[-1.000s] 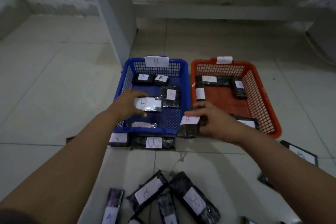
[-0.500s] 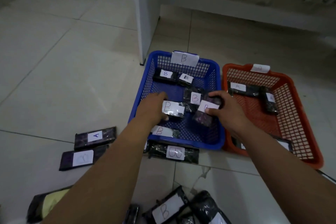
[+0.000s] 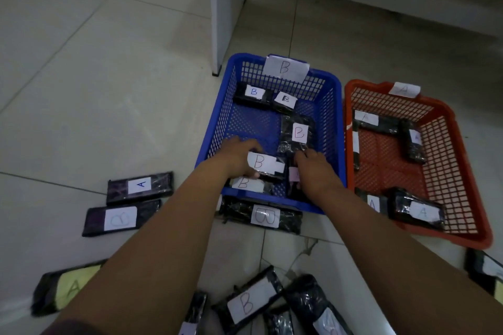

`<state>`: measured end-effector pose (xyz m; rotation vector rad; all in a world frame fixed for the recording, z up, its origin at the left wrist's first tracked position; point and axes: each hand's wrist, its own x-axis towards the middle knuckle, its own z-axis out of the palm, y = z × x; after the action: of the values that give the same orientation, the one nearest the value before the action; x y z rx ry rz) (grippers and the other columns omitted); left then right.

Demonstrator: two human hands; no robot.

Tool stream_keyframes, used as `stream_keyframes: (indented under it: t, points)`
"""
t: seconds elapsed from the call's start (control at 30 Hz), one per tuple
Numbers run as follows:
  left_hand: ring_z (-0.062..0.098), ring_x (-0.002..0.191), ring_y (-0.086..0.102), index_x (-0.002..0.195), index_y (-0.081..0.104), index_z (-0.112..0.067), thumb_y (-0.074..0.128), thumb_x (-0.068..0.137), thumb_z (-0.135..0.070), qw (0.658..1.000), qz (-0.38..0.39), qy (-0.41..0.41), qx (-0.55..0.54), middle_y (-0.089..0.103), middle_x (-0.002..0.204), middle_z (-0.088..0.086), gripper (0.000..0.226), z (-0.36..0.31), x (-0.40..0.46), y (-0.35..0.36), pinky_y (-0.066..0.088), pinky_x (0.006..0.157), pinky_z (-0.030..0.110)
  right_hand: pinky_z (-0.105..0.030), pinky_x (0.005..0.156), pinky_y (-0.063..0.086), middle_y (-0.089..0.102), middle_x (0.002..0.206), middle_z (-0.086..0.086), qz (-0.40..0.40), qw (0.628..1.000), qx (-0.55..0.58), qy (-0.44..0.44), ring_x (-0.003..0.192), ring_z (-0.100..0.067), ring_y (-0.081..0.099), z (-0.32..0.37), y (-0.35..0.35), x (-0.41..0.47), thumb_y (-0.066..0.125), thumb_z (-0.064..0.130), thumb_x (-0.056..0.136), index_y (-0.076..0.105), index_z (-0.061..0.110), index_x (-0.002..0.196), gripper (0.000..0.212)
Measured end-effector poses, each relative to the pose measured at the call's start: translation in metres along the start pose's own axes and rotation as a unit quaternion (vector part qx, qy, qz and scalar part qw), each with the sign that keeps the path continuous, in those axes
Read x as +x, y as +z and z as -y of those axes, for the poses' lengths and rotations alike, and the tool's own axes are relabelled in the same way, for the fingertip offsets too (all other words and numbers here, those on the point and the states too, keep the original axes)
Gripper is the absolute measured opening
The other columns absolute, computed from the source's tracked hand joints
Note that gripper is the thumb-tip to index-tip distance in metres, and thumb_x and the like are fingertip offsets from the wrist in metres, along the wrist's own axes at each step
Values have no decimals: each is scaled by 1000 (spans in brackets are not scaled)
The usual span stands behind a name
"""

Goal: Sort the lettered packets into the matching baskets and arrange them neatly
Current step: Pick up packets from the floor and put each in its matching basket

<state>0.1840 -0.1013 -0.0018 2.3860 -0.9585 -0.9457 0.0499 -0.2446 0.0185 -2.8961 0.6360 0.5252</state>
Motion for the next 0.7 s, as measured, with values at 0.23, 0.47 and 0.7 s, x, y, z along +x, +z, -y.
stream_keyframes:
  t: [0.23, 0.47, 0.7]
  points:
    - [31, 128, 30, 133, 44, -32, 79, 71, -37, 998, -3, 6, 66, 40, 135, 12, 72, -6, -6, 1, 31, 104, 35, -38, 100, 32, 47, 131, -11, 14, 992, -121, -39, 122, -29, 37, -4, -18, 1, 68, 37, 80, 44, 15, 133, 62]
    - [18, 115, 51, 131, 50, -21, 67, 85, -27, 988, -120, 92, -33, 53, 128, 5, 50, -26, -40, -24, 39, 97, 26, -32, 88, 46, 64, 103, -4, -145, 957, 243, -61, 101, -21, 55, 10, -21, -47, 63, 14, 85, 64, 16, 110, 25]
    - [9, 68, 54, 101, 58, -16, 54, 90, -14, 922, -350, 162, -39, 59, 81, -4, 12, -3, -124, -15, 45, 64, 24, -15, 55, 39, 54, 65, 4, -272, 813, 514, 17, 57, -5, 46, 42, -6, -129, 58, 4, 86, 60, 18, 94, 16]
